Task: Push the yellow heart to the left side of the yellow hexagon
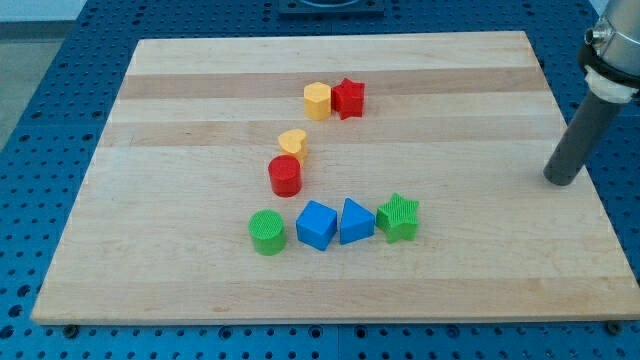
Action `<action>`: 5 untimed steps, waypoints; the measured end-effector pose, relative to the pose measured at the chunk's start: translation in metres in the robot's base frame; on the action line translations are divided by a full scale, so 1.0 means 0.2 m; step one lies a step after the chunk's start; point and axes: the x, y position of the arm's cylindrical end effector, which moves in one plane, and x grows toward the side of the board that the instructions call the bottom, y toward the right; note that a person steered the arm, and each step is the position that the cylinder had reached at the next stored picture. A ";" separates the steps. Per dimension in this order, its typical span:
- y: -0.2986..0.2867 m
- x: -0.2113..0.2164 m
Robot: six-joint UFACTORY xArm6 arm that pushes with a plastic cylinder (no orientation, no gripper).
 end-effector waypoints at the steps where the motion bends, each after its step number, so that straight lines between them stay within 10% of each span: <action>1: -0.01 0.00; 5: -0.85 -0.07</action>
